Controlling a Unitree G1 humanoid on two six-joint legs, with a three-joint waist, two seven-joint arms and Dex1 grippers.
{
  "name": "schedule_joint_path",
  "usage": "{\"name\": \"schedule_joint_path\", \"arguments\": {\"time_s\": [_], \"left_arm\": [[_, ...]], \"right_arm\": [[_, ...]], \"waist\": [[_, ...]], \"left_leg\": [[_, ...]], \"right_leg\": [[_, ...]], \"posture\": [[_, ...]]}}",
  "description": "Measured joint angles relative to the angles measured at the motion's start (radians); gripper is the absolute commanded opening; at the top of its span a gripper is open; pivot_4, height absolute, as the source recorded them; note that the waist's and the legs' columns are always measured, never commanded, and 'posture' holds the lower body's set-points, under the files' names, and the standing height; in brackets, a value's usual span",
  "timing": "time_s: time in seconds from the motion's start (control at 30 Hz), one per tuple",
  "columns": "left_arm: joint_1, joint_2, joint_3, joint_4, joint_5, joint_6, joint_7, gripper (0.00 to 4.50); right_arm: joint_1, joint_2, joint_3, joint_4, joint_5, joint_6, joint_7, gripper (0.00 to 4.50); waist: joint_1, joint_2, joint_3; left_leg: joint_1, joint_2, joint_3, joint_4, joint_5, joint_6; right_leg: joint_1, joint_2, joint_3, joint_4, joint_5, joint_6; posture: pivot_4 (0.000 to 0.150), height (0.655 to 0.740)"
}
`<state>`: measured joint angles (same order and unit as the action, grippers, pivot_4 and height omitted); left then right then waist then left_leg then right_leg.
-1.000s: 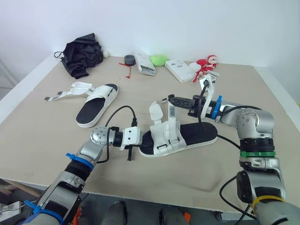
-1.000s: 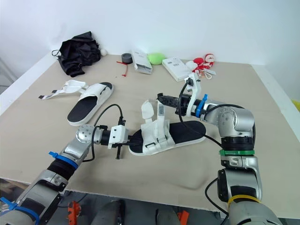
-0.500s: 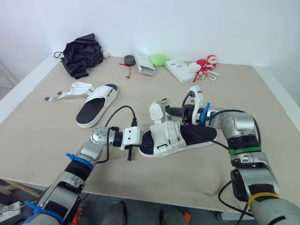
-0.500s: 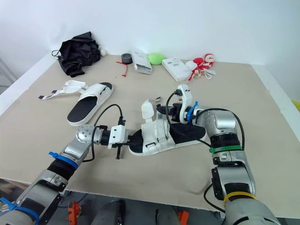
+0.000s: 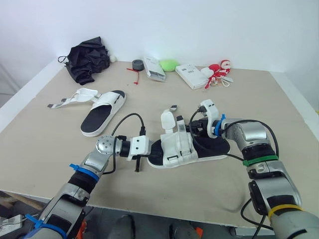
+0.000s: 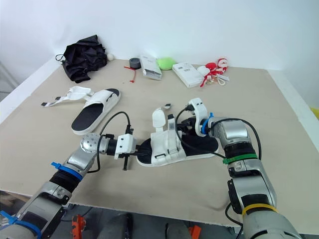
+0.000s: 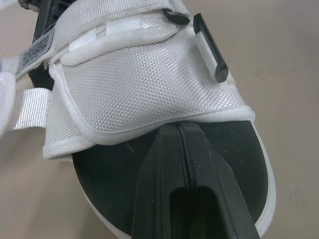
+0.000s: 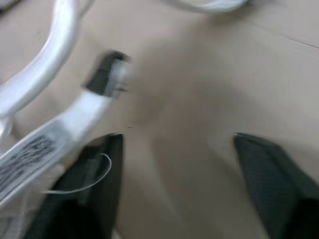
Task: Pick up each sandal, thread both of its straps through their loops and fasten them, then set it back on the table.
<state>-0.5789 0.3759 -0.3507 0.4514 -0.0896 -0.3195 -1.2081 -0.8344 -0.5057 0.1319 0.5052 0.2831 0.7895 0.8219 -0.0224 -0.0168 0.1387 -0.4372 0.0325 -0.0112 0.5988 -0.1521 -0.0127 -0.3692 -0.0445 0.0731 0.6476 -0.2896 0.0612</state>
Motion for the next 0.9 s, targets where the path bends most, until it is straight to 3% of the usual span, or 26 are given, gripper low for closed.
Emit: {"name": "schedule_joint_path", "arguments": {"time_s": [0.13, 0.2, 0.37, 0.4, 0.47, 0.6, 0.9], "left_arm": [[-0.001, 0.0, 0.0, 0.0, 0.0, 0.0, 0.001, 0.0], [-0.001, 0.0, 0.0, 0.0, 0.0, 0.0, 0.002, 0.0], [-0.005, 0.0, -0.001, 0.001, 0.0, 0.0, -0.003, 0.0], [-0.011, 0.003, -0.001, 0.007, 0.0, -0.001, -0.009, 0.0], [-0.017, 0.005, -0.001, 0.01, 0.001, -0.001, -0.011, 0.0], [-0.053, 0.005, -0.003, 0.041, 0.005, -0.009, -0.024, 0.0], [-0.092, 0.011, -0.003, 0.087, 0.012, -0.031, -0.029, 0.0]], "right_arm": [[-0.022, 0.006, -0.029, 0.039, 0.0, 0.01, -0.008, 4.46], [-0.074, 0.003, -0.113, 0.139, 0.029, 0.021, -0.034, 4.46], [-0.098, -0.123, -0.176, 0.159, 0.049, 0.032, 0.023, 4.46], [-0.014, -0.162, -0.16, 0.093, 0.044, 0.055, 0.068, 4.46], [0.015, -0.162, -0.144, 0.082, 0.043, 0.065, 0.075, 4.46], [0.128, -0.202, -0.108, -0.108, 0.035, 0.106, 0.097, 4.46], [0.225, -0.255, -0.096, -0.288, 0.109, 0.208, 0.201, 4.46]], "waist": [[0.0, 0.0, 0.0], [0.0, 0.001, 0.001], [0.001, 0.002, 0.001], [0.001, 0.002, 0.001], [0.0, 0.003, 0.002], [0.0, 0.005, 0.002], [-0.001, 0.005, 0.003]], "left_leg": [[0.0, 0.0, 0.0, 0.0, 0.0, 0.0], [-0.001, 0.0, 0.0, 0.0, 0.0, 0.0], [-0.001, 0.0, 0.001, 0.0, 0.0, 0.0], [-0.001, 0.0, 0.0, 0.0, 0.0, 0.0], [-0.001, 0.0, 0.001, 0.0, 0.0, 0.0], [-0.001, 0.001, 0.001, 0.001, 0.0, 0.0], [-0.002, 0.002, 0.0, 0.001, 0.0, 0.0]], "right_leg": [[0.001, 0.0, 0.0, 0.0, 0.0, -0.001], [0.002, 0.0, 0.0, 0.0, 0.001, -0.001], [0.002, 0.0, 0.0, 0.0, 0.0, -0.001], [0.002, 0.0, 0.0, 0.0, 0.0, -0.001], [0.002, 0.0, 0.001, 0.0, 0.0, -0.002], [0.002, 0.001, 0.002, 0.001, -0.001, 0.001], [0.001, 0.004, 0.002, 0.001, -0.001, 0.001]], "posture": [[0.15, 0.738], [0.15, 0.738], [0.15, 0.738], [0.15, 0.738], [0.15, 0.738], [0.15, 0.738], [0.15, 0.738]]}}
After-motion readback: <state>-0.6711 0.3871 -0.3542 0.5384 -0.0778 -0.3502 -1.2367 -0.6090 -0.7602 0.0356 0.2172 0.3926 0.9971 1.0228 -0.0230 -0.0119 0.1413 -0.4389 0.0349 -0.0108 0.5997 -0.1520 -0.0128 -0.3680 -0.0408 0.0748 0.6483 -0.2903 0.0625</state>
